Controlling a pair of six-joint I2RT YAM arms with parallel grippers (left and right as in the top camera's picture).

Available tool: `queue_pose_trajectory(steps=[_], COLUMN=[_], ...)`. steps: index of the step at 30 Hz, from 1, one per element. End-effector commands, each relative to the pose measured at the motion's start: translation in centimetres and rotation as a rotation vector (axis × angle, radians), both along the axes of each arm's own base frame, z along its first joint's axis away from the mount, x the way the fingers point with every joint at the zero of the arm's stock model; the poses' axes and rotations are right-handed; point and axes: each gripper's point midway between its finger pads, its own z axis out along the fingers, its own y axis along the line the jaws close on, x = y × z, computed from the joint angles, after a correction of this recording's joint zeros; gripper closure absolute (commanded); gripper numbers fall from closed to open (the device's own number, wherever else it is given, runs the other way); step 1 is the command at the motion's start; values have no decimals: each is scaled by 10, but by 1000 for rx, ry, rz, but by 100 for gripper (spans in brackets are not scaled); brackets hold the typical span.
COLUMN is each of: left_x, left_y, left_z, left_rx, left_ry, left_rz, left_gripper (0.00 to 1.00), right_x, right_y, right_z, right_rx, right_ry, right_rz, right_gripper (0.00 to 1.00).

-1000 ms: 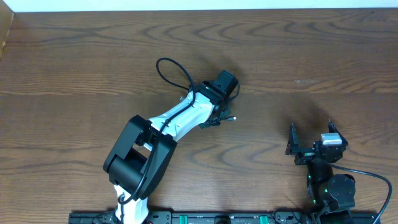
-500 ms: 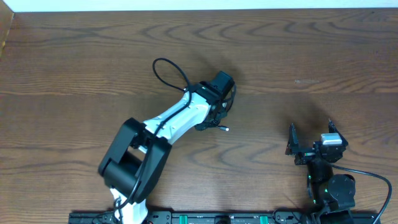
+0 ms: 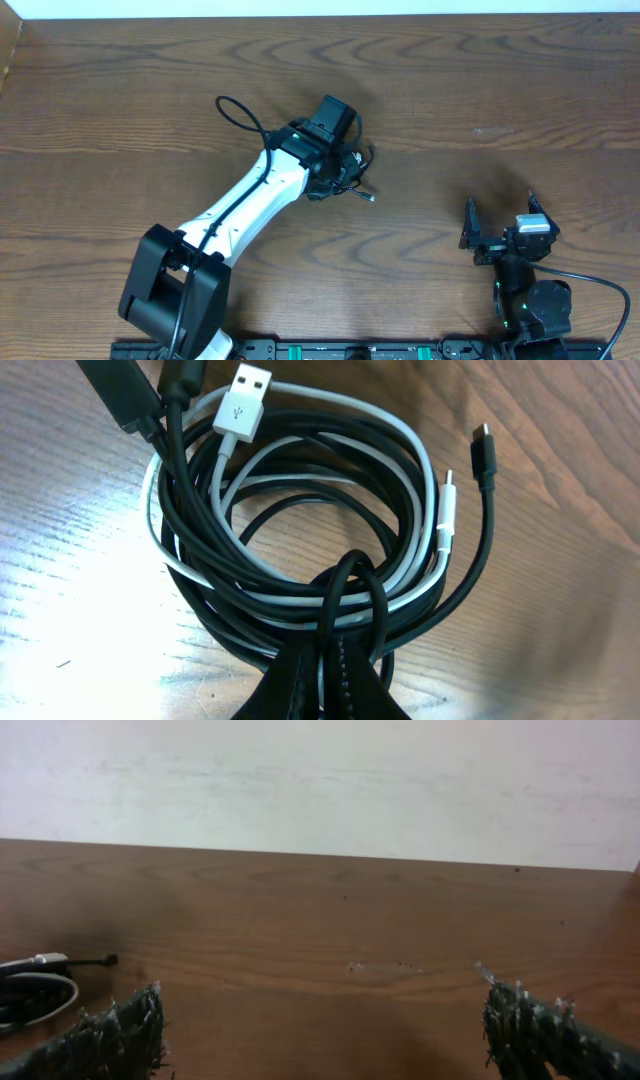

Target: Untangle cables

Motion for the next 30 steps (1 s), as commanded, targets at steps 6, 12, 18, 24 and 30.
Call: queue_pose_trajectory(steps=[6,12,18,24,30], left_x=[17,11,13,15,17], left_y=[30,9,3,1,0], left_z=[1,4,6,7,8], left_rx=[192,83,58,53,49], left_ry=[-124,-103,-123,-131,-138], left_rz=[-19,-86,-132,-131,-131], left_gripper=[93,92,93,93,93], right_x=[0,0,0,0,0], right_y=[2,2,2,2,2], right_z=[-1,-1,-1,-1,-1], right_rx=[13,13,13,13,13], right_ry=[4,4,4,4,4], right_rz=[7,7,7,7,7], right_gripper=[1,1,1,1,1])
